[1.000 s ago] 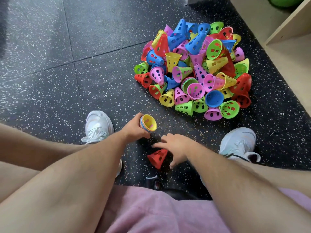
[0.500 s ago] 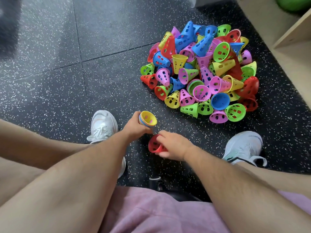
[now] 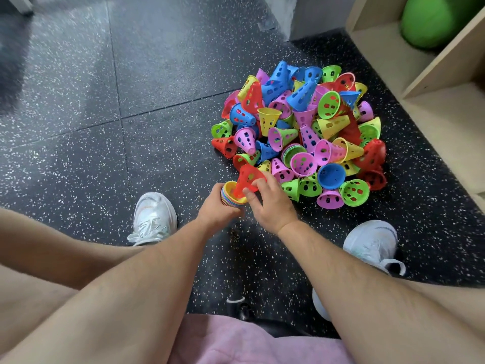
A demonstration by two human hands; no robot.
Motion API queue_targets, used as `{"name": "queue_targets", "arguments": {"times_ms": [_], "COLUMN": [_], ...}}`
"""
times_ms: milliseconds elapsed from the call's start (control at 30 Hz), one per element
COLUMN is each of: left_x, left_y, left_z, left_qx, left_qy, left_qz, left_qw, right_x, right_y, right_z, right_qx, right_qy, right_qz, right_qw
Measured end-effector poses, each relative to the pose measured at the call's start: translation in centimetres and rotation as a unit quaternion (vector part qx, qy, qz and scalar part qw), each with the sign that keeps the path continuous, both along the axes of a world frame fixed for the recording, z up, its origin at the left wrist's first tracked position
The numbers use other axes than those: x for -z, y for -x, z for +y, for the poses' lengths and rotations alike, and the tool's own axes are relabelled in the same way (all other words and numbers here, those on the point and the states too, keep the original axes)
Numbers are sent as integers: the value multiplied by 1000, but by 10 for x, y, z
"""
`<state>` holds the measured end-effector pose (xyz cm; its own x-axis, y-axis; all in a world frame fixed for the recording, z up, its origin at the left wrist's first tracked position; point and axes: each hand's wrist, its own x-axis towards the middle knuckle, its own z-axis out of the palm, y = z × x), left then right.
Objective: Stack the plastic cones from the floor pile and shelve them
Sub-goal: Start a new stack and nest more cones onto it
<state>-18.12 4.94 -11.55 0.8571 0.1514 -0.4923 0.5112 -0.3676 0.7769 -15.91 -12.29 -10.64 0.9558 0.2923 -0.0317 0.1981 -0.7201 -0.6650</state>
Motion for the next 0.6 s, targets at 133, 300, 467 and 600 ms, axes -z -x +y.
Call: {"name": "queue_targets", "arguments": {"times_ms": [133,300,467,600], "left_x": [0,0,-1,4], "left_y": [-6,-7,-14,-25], "left_z": [-3,-4,1,1], "left_qx": [-1,-1,-35,-59], "left_qy": [-21,-35,11,10], "left_qz": [-25,-40,-38,-53], "left_qw": [999,999,999,997], "right_x": [3,-11,-1,10], "right_y": [0,-2,-19,-42], "right_z": [9,17,22,30], "right_qx": [-17,-20,48,105], "right_qy": [18,16,-2,74], "right_qz": [45,87,66,45], "right_qw": [999,996,997,991]}}
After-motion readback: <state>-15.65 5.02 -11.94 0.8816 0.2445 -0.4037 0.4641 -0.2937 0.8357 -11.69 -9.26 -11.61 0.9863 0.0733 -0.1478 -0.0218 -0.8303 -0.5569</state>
